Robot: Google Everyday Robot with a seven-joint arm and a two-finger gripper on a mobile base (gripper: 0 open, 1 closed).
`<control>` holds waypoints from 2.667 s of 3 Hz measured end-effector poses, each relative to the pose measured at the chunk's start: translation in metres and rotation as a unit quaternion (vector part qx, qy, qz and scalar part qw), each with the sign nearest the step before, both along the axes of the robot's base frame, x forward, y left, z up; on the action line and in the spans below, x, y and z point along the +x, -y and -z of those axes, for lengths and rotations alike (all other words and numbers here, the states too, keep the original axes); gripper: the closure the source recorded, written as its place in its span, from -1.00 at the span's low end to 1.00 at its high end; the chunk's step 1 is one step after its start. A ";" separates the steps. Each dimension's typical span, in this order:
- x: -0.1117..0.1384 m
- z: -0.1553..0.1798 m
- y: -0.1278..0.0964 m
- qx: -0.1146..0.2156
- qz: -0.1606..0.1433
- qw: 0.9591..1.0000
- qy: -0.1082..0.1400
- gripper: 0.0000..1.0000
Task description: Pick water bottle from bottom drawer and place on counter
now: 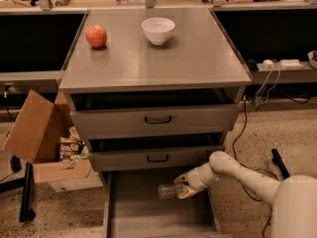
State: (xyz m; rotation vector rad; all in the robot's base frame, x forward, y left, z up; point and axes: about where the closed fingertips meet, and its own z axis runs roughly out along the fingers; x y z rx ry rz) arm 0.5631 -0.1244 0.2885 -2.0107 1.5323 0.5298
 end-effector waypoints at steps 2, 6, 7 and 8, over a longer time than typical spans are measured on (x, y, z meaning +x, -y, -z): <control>-0.018 -0.096 -0.008 0.039 -0.017 0.998 0.037 1.00; -0.042 -0.244 -0.026 0.046 -0.047 0.992 0.110 1.00; -0.020 -0.309 -0.034 0.078 -0.061 0.988 0.115 1.00; 0.002 -0.407 -0.042 0.090 -0.074 0.983 0.140 1.00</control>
Offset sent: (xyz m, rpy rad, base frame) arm -0.0370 0.0086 0.1837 0.1216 -0.1552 0.0602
